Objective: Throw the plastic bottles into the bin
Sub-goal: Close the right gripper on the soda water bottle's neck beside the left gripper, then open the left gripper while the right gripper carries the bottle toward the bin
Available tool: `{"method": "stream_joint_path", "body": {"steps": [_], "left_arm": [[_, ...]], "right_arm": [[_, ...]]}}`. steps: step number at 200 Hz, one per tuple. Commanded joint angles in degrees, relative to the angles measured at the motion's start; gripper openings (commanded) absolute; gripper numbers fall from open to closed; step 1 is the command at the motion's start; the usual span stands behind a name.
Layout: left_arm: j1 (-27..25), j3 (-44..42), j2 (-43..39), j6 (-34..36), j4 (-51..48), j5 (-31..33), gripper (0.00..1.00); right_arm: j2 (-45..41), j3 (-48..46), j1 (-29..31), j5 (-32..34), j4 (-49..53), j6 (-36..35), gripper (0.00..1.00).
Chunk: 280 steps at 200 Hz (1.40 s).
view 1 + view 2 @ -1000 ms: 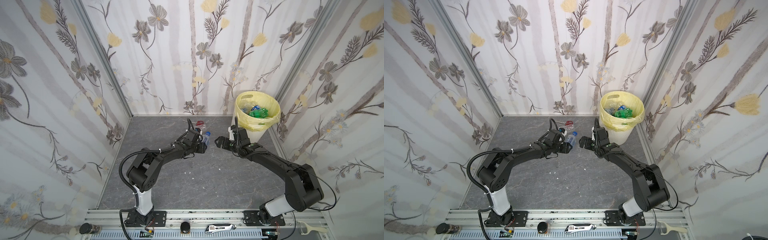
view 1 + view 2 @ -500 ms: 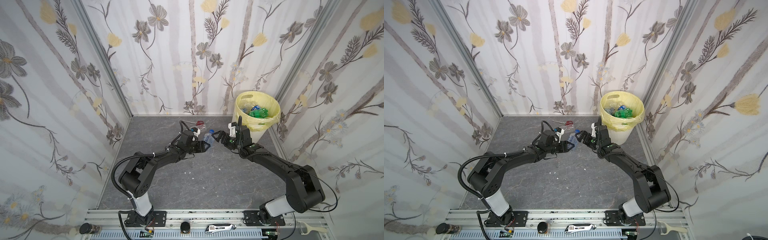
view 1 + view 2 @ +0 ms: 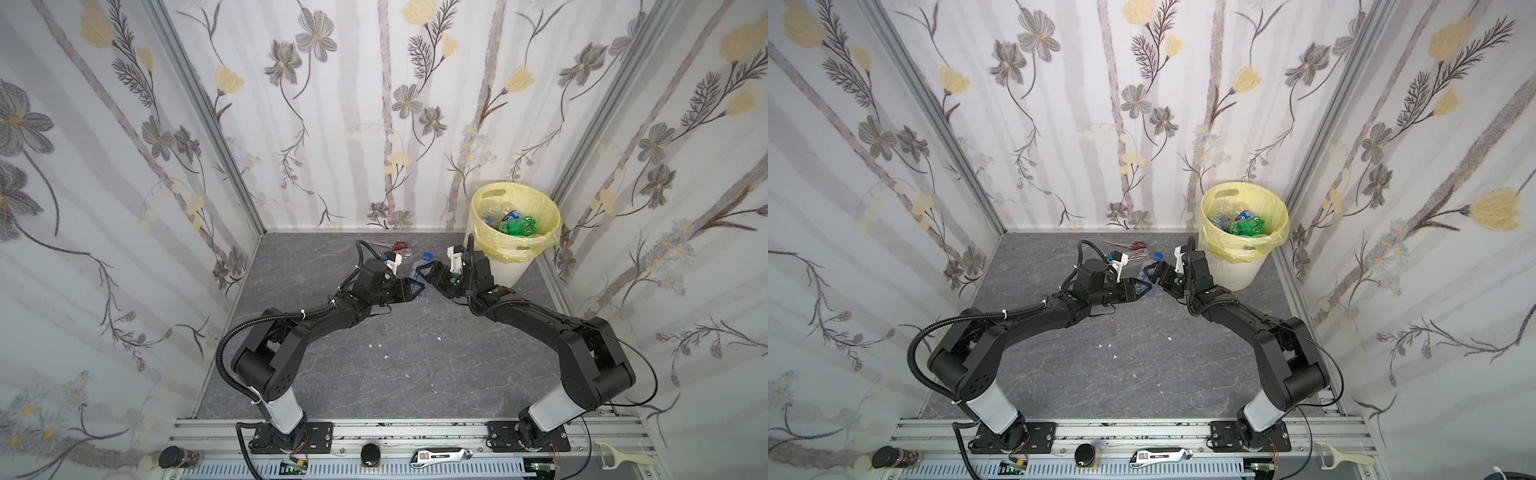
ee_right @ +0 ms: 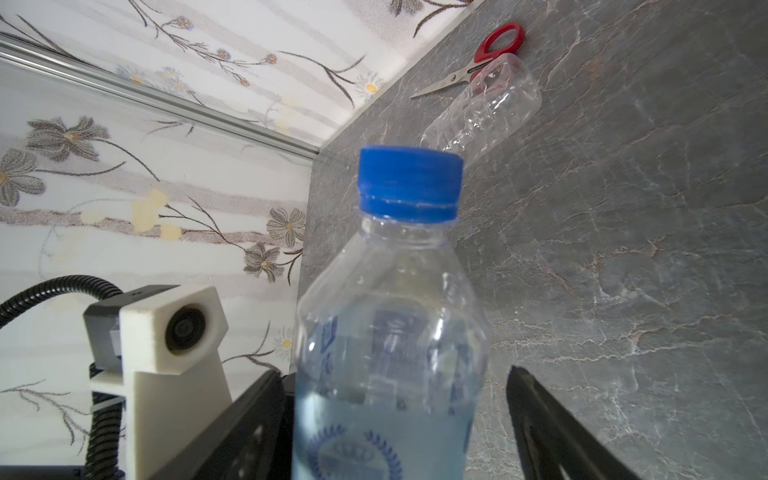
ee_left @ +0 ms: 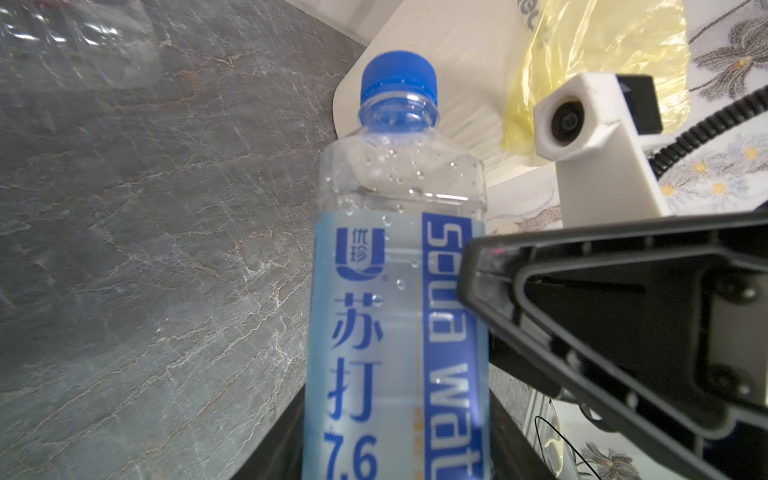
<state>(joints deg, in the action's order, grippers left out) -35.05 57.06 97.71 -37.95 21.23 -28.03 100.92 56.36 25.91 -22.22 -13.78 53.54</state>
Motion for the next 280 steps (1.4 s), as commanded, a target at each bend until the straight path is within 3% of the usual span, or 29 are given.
{"method": "stream_joint_path", "body": {"steps": [1,48,85,178,226,280], "left_arm": [[-0.3,-0.2,-0.4,-0.5,2.7,-0.3,0.52],[-0.3,-0.2,-0.5,-0.4,2.8,-0.3,0.53],[-0.3,-0.3,-0.5,-0.3,2.8,-0.3,0.60],[0.0,-0.9,-4.4,2.8,-0.5,2.5,0.82],[0.0,2.0,-6.7,7.5,-6.1,5.3,1.00],[-0.2,8.7,-8.7,13.3,-11.3,8.3,1.00]], "right_arm": [[1.1,1.1,0.3,-0.9,-3.8,1.6,0.78],[2.5,1.7,0.6,-1.8,-5.0,2.2,0.62],[2.4,1.2,0.5,-2.0,-4.9,1.8,0.52],[-0.9,6.0,-2.4,1.1,5.4,-6.6,0.50],[-3.4,10.1,-3.8,2.7,12.2,-11.5,0.50],[-6.6,17.7,-6.4,5.4,20.4,-17.4,0.50]]}}
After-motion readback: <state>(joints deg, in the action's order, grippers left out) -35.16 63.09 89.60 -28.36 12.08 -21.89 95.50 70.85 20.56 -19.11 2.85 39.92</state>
